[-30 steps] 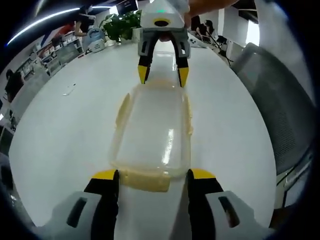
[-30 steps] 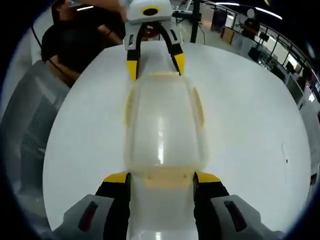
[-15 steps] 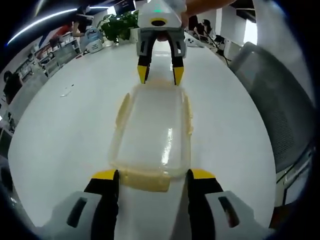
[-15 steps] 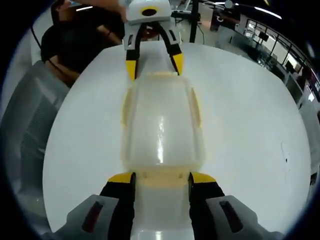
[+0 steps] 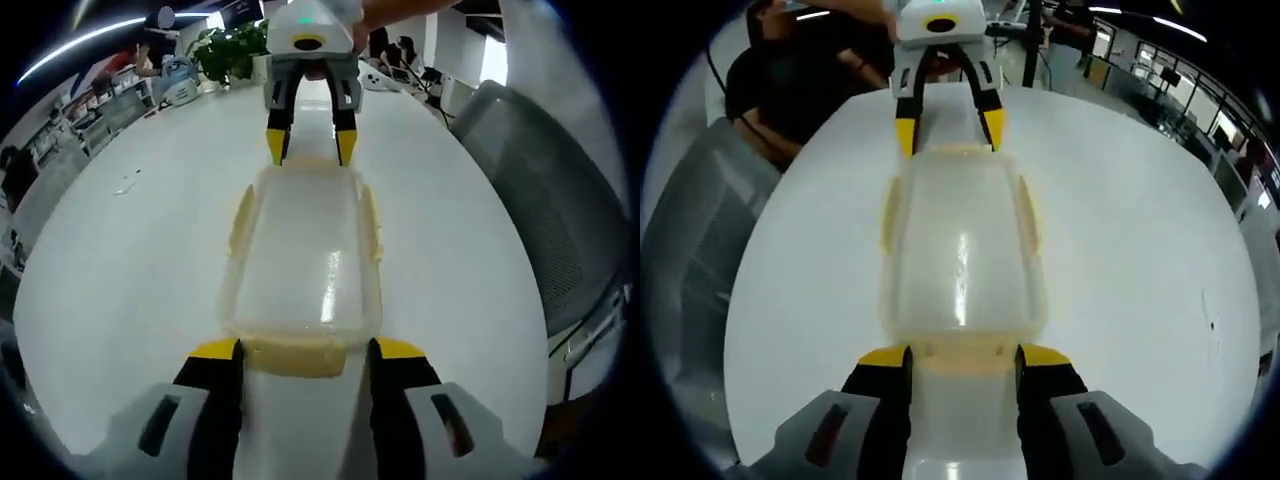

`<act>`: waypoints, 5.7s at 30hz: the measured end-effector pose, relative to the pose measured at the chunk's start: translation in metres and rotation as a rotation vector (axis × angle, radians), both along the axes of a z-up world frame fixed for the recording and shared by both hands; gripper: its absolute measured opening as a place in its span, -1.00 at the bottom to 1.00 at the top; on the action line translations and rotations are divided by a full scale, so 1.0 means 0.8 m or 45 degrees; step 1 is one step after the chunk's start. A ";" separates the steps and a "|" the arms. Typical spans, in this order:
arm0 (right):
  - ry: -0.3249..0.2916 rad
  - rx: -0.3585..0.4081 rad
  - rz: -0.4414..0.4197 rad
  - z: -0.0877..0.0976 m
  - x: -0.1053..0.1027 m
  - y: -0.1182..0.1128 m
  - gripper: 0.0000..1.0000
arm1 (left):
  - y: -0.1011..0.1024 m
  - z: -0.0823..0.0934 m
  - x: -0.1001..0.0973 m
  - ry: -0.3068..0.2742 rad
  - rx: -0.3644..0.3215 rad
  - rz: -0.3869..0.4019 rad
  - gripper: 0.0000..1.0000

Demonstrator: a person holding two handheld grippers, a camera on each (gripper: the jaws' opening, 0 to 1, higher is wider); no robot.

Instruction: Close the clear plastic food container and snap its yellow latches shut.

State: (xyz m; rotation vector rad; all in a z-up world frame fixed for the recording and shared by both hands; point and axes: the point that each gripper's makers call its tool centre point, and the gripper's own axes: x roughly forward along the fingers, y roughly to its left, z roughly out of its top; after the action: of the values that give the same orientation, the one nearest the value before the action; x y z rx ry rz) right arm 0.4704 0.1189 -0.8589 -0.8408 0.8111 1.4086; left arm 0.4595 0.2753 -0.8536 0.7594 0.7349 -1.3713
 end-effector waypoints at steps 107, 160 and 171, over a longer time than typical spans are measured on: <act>-0.083 -0.122 0.011 0.084 -0.012 -0.030 -0.26 | -0.026 0.081 -0.011 -0.174 0.118 0.024 -0.21; -0.127 -0.114 -0.046 0.122 -0.031 -0.124 -0.26 | -0.119 0.124 -0.020 -0.236 0.133 -0.043 -0.21; -0.136 -0.114 -0.068 0.126 -0.031 -0.149 -0.26 | -0.145 0.126 -0.017 -0.243 0.130 -0.061 -0.21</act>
State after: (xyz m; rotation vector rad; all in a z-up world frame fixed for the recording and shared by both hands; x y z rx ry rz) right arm 0.4456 -0.0002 -0.7584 -0.9486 0.8131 1.2770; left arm 0.4462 0.1597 -0.7531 0.9801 0.6428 -1.2906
